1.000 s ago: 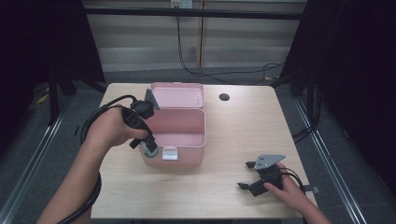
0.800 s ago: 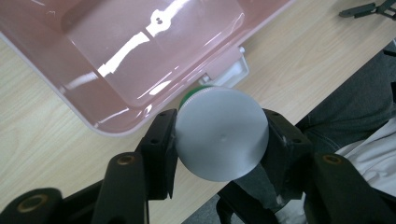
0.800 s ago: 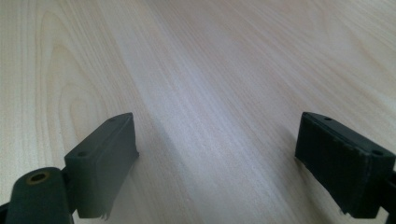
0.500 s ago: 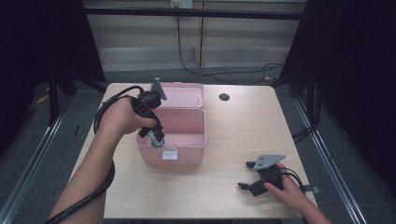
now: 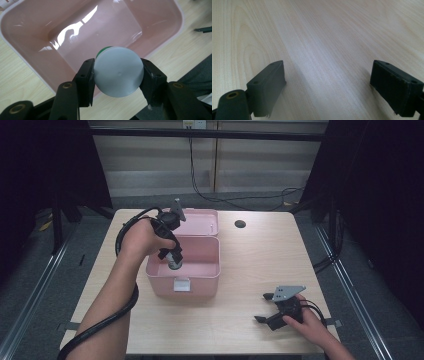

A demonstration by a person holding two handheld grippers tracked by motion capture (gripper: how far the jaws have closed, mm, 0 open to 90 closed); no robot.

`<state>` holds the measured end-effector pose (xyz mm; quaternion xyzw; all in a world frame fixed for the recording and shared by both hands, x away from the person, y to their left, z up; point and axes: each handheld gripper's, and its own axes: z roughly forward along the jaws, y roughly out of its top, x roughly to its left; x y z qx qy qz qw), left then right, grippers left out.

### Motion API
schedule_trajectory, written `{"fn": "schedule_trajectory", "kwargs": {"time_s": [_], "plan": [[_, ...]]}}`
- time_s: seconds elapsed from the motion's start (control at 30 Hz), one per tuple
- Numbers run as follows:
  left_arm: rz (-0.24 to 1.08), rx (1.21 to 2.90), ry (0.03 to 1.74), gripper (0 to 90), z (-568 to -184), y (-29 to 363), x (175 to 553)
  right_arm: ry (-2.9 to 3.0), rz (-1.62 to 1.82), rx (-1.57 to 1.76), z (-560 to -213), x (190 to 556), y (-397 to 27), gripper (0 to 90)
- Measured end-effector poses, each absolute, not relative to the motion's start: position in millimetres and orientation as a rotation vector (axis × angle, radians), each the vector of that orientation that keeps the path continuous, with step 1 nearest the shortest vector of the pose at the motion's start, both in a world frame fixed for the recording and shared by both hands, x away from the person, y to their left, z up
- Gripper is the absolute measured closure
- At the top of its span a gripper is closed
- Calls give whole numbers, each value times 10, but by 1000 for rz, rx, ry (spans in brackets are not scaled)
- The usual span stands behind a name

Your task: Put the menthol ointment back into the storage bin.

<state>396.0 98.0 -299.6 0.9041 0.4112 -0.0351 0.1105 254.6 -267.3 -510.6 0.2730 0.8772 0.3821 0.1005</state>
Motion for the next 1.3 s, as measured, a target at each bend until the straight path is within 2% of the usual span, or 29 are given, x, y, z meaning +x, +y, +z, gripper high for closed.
{"fn": "schedule_trajectory", "kwargs": {"time_s": [1.3], "plan": [[-37,2606,1339,502,-3639,872,4365,2593,1130,806,-5107,2546,-2673,122]]}}
